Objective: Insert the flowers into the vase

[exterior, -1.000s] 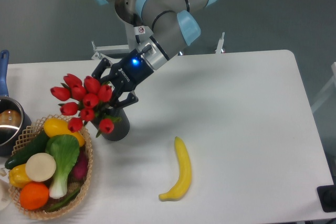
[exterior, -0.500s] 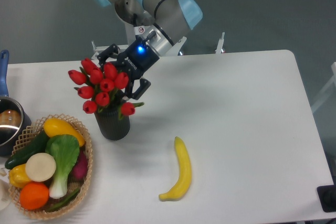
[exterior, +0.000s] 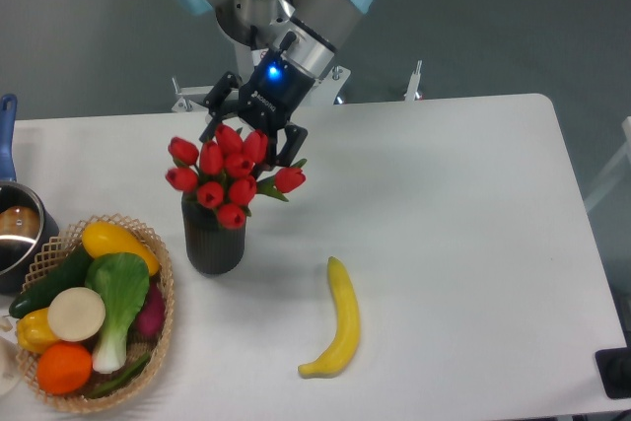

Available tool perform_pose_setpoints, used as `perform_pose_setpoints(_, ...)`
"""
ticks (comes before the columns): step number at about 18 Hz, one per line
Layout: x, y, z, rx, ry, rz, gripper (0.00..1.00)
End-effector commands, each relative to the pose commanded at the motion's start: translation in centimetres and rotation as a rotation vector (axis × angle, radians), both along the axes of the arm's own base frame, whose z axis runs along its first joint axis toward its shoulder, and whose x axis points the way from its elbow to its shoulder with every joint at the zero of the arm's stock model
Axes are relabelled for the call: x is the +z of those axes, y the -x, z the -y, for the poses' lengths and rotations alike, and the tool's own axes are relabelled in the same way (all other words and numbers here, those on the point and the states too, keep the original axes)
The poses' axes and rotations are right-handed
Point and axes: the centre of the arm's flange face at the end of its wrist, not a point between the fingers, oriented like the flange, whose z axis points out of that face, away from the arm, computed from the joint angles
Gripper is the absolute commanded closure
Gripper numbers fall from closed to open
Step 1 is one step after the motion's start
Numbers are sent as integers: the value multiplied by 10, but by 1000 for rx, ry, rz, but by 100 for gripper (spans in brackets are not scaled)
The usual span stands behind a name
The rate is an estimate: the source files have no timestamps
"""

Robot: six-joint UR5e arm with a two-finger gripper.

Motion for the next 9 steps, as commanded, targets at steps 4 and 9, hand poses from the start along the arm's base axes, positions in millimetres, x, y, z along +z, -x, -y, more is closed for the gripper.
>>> perform_pose_setpoints(4,0,4,2,17,2,13,0)
perform_pose_setpoints(9,7,16,14,61,49,-54,0)
